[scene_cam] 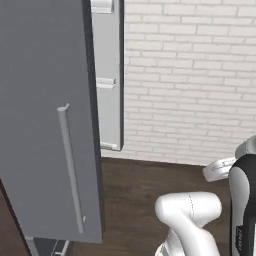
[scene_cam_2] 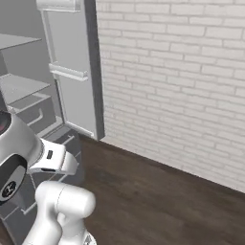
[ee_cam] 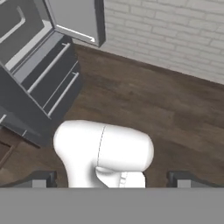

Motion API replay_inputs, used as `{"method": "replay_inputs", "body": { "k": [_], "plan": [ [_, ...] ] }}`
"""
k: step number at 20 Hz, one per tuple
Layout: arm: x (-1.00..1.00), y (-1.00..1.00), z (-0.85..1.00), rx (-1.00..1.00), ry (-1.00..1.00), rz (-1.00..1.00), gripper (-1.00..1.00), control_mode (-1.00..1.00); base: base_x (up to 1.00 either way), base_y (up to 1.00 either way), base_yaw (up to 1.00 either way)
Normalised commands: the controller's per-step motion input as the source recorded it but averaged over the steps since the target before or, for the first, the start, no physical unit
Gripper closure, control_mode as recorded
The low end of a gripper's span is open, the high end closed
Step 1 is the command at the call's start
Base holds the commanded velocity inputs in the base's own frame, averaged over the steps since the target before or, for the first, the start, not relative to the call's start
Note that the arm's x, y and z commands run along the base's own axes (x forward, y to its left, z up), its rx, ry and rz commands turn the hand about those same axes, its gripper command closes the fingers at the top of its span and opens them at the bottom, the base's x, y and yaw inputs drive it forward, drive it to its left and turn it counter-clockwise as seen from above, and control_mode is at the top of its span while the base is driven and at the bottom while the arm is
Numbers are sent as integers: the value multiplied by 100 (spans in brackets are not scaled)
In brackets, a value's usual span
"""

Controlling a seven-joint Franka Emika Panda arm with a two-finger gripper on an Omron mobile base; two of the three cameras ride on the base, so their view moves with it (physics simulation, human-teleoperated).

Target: Place one avocado and one chicken drumstick in each tupperware on the nearby counter, to pack two identical lunches.

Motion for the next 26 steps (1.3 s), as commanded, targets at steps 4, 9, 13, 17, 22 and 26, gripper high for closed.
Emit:
{"method": "replay_inputs", "body": {
  "k": [4, 9, 13, 17, 22, 26],
  "plan": [
    [0, 0, 0, 0, 0, 0, -100, 100, 30, -58, 45],
    [0, 0, 0, 0, 0, 0, -100, 100, 41, -50, 47],
    [0, 0, 0, 0, 0, 0, -100, 100, 56, -36, 48],
    [0, 0, 0, 0, 0, 0, -100, 100, 78, -59, 44],
    [0, 0, 0, 0, 0, 0, -100, 100, 83, -35, 50],
    [0, 0, 0, 0, 0, 0, -100, 100, 31, -52, 57]
  ]
}}
